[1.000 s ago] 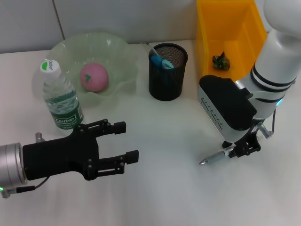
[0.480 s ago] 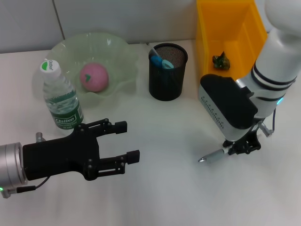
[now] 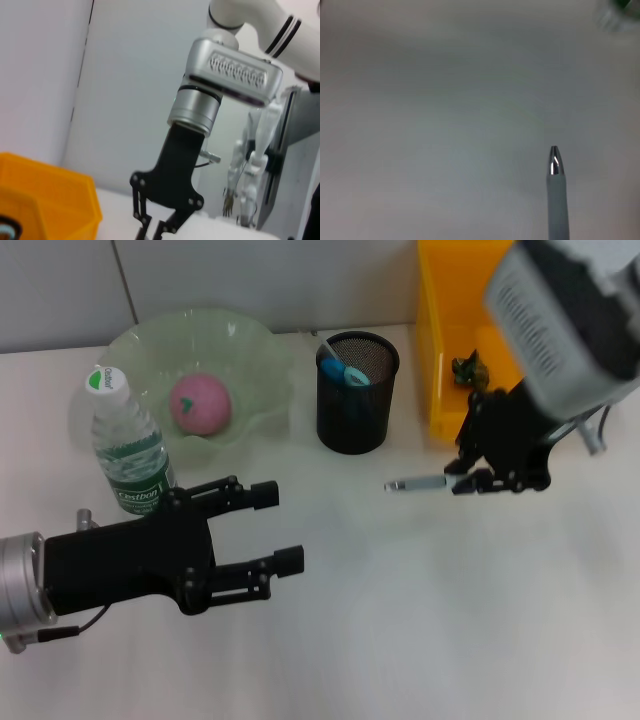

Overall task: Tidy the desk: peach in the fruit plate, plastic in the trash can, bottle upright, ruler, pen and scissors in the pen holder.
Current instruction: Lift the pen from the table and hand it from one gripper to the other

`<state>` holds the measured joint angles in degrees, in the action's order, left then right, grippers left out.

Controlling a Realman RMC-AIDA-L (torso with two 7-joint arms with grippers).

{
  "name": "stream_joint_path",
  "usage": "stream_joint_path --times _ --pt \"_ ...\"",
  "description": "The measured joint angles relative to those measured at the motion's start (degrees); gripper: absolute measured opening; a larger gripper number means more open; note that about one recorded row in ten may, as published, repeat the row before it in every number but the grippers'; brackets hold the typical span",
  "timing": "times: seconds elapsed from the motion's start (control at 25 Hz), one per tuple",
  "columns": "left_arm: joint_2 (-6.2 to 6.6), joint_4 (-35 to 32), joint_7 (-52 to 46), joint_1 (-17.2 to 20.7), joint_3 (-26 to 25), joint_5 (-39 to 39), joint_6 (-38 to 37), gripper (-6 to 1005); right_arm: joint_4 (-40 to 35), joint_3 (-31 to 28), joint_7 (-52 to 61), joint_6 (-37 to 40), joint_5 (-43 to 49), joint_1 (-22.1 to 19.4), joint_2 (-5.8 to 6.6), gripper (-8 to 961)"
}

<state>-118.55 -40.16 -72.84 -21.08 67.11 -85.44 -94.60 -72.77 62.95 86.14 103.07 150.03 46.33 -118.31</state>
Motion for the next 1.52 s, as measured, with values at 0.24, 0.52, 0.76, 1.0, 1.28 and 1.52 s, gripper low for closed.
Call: stream_joint_path --times 0.24,0.52,0.76,1.0,1.28,1.52 --pt "-0.02 0.62 0.72 0.76 0.28 6.54 -2.77 786 -6.92 -13.75 1.13 3.37 -15.86 -5.68 0.32 121" --pt "-0.28 0.74 1.22 0.71 3.13 11.39 -3.54 786 -2.87 -21.33 2.1 2.98 -34.52 -12.35 0.03 121" --pt "-0.17 0.45 0.44 -0.09 4.3 13.87 -3.6 785 0.66 -20.28 2.93 3.94 -35.49 -15.51 0.25 121" --pt "0.39 -3.43 -6.19 -1.98 3.57 9.17 -2.83 785 1.24 -16.44 4.59 5.3 -31.4 -15.82 0.46 121" --pt "0.47 -20.33 -21.35 -3.28 0.41 -6.27 -1.58 786 0.57 -16.22 6.89 9.64 -30.49 -14.21 1.29 121" --pt "-0.02 -19.63 -21.62 -4.84 -3.32 -3.83 -1.66 786 1.17 -17.79 5.66 8.34 -34.2 -14.71 -0.1 121"
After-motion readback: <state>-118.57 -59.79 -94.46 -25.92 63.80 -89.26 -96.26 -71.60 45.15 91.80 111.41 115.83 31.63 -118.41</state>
